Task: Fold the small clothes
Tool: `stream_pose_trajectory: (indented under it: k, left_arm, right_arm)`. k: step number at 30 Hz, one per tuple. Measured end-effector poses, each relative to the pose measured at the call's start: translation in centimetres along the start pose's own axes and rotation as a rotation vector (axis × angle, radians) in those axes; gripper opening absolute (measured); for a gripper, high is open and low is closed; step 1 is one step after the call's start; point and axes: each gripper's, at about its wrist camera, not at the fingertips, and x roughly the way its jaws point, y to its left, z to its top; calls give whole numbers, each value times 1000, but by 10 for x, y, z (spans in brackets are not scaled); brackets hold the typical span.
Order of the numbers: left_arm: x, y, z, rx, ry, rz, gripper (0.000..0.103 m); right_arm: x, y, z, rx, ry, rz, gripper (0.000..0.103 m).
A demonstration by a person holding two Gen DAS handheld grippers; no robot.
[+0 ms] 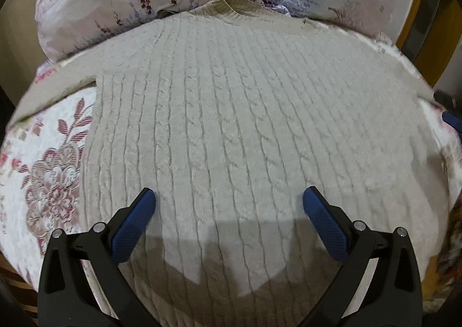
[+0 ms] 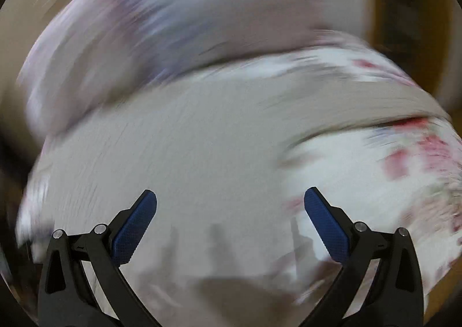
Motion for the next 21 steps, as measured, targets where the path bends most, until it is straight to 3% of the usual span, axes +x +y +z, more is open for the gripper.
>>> stream_pose_trajectory:
  k: [1, 3, 5, 7, 8, 11, 12, 14, 17, 19, 21]
  left_arm:
    - [-1, 5, 3, -28, -3, -31, 101]
    - [-2, 19, 12, -117, -24, -116, 101]
    - [-3, 35, 21, -213, -61, -173, 101]
    - [-4, 46, 28, -262, -87, -162, 101]
    - [-6, 51, 32, -278, -113, -117, 101]
    - [-14, 71, 40, -332, -156, -20, 101]
    - [-15, 78, 42, -356, -159, -1, 101]
    - [-20, 100, 45, -418, -163, 53, 101]
    - [-28, 143, 48, -518, -158, 164, 95]
    - [-31, 171, 50, -589, -154, 170, 91]
    - [-36, 210, 50, -693, -185, 145, 89]
  right_arm:
    - [3, -23, 15, 73, 3, -20, 102]
    - [11, -96, 54, 323, -11, -28, 85]
    - [19, -148, 74, 489, -27, -61, 69]
    - [31, -196, 87, 635, -27, -123, 61]
    - [39, -217, 91, 699, -13, -153, 54]
    - [48, -240, 92, 764, -27, -167, 37]
    - [51, -243, 96, 757, -33, -184, 33]
    - [60, -246, 102, 732, -32, -199, 9]
    - [51, -219, 112, 637, -119, -195, 8]
    - [38, -164, 128, 472, -195, -129, 8]
    - [28, -93, 135, 309, -245, -8, 8]
